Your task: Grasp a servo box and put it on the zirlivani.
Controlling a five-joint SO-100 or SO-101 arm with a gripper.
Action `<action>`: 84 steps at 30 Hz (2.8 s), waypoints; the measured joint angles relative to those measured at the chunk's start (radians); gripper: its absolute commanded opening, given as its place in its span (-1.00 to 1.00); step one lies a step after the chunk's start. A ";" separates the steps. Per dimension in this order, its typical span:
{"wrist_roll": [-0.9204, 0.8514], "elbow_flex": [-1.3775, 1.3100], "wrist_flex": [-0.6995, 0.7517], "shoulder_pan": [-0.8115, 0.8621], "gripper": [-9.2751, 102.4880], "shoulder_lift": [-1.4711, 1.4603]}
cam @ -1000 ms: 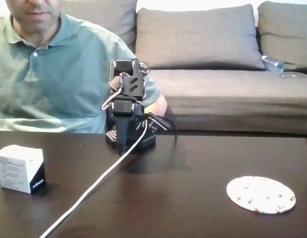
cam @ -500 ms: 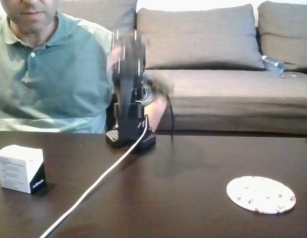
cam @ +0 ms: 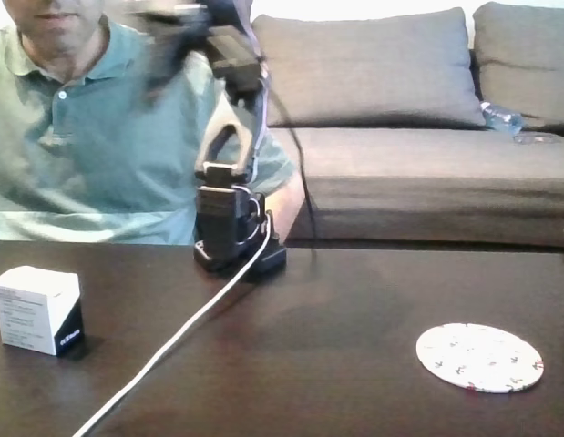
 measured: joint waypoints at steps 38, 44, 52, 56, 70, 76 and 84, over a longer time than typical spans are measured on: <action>-0.414 0.497 -0.356 0.241 -0.13 -0.219; -0.397 0.505 -0.425 0.316 -0.13 -0.224; -0.354 0.477 -0.474 0.345 -0.14 -0.449; -0.328 0.419 -0.463 0.334 -0.14 -0.526; -0.285 0.388 -0.508 0.316 -0.15 -0.584; -0.265 0.382 -0.529 0.298 -0.19 -0.663; -0.224 0.380 -0.580 0.281 -0.55 -0.681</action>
